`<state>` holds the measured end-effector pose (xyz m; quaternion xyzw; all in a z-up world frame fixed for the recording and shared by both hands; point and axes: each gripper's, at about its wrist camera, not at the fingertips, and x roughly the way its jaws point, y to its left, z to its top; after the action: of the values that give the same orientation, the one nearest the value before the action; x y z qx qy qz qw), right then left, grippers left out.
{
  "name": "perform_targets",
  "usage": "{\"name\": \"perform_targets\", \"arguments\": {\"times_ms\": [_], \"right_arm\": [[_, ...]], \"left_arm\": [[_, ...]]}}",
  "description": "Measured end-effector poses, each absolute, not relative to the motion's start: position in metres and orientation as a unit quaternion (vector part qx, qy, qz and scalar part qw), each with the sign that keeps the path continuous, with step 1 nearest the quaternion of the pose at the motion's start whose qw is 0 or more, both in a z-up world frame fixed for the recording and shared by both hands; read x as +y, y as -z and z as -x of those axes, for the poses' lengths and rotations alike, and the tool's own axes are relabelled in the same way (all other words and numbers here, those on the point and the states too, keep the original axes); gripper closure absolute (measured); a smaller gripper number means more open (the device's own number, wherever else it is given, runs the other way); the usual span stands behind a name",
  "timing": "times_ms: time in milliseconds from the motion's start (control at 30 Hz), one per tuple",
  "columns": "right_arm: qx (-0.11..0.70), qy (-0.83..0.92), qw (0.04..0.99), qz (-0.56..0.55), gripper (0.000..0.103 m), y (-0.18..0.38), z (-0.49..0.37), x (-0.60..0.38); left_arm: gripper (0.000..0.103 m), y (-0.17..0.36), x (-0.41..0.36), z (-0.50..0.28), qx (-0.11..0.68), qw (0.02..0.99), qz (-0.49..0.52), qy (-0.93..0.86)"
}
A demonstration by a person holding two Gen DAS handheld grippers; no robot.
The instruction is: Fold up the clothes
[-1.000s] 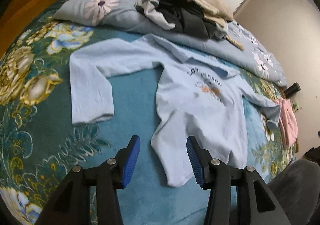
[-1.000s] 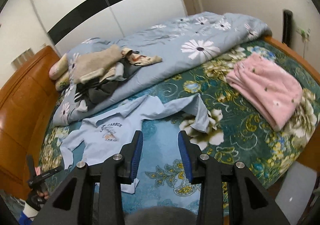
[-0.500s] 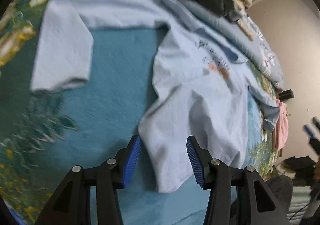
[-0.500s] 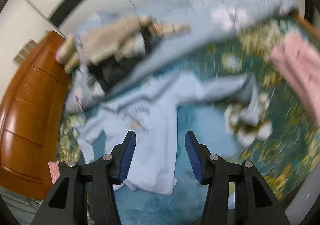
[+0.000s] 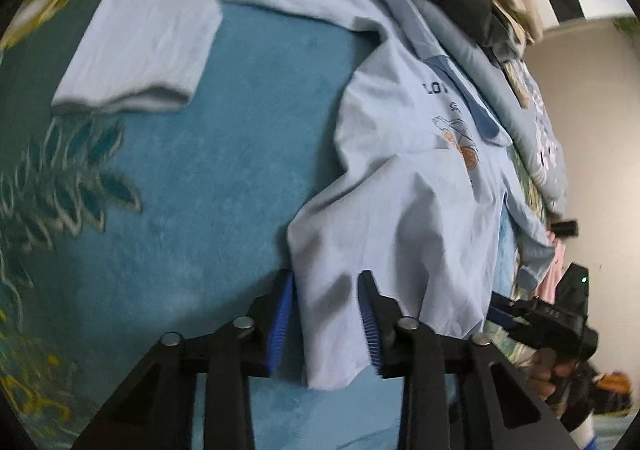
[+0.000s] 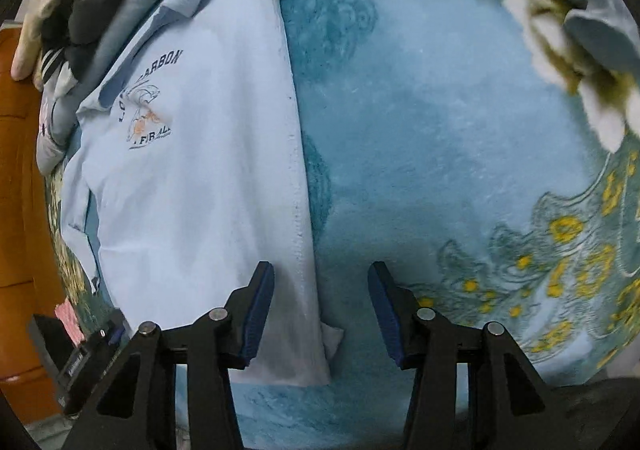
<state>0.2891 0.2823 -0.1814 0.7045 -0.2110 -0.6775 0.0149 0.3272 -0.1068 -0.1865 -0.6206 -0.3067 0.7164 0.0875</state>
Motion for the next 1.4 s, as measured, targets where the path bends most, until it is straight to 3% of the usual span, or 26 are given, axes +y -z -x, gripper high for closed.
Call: {"name": "perform_targets", "arguments": {"times_ms": [33, 67, 100, 167, 367, 467, 667, 900, 1100, 1167, 1300, 1400], "right_arm": [[-0.208, 0.678, 0.018, -0.705, 0.069, 0.181, -0.289, 0.279], [-0.206, 0.679, 0.023, -0.704, 0.090, 0.181, -0.289, 0.277], [-0.210, 0.679, 0.032, -0.702, 0.097, 0.179, -0.289, 0.276], [-0.219, 0.680, 0.050, -0.698, 0.101, 0.175, -0.288, 0.274], [-0.210, 0.734, 0.099, -0.638, 0.102, 0.101, -0.288, 0.295], [-0.179, 0.729, 0.108, -0.652, 0.102, 0.086, -0.294, 0.309], [-0.171, 0.672, 0.080, -0.716, 0.102, 0.135, -0.305, 0.328], [-0.148, 0.675, 0.086, -0.718, 0.101, 0.135, -0.299, 0.326], [-0.116, 0.695, 0.120, -0.700, 0.094, 0.103, -0.289, 0.323], [-0.117, 0.719, 0.124, -0.673, 0.085, 0.082, -0.277, 0.332], [-0.154, 0.754, 0.110, -0.629, 0.083, 0.051, -0.244, 0.358], [-0.230, 0.748, 0.121, -0.611, 0.081, 0.055, -0.213, 0.354]], "left_arm": [[0.086, 0.188, -0.108, -0.329, -0.312, 0.083, 0.622, -0.713], [0.094, 0.189, -0.107, -0.329, -0.316, 0.081, 0.623, -0.711], [0.099, 0.187, -0.106, -0.329, -0.321, 0.078, 0.621, -0.711], [0.099, 0.181, -0.105, -0.328, -0.330, 0.069, 0.615, -0.713], [0.100, 0.120, -0.117, -0.352, -0.325, 0.060, 0.595, -0.733], [0.100, 0.119, -0.120, -0.373, -0.303, 0.041, 0.623, -0.720], [0.100, 0.160, -0.111, -0.395, -0.296, -0.002, 0.654, -0.696], [0.096, 0.153, -0.102, -0.395, -0.269, 0.011, 0.648, -0.712], [0.096, 0.112, -0.124, -0.400, -0.275, 0.007, 0.613, -0.740], [0.095, 0.095, -0.134, -0.385, -0.271, 0.019, 0.589, -0.761], [0.085, 0.076, -0.132, -0.313, -0.290, 0.040, 0.548, -0.784], [0.070, 0.079, -0.116, -0.258, -0.317, 0.048, 0.533, -0.783]]}}
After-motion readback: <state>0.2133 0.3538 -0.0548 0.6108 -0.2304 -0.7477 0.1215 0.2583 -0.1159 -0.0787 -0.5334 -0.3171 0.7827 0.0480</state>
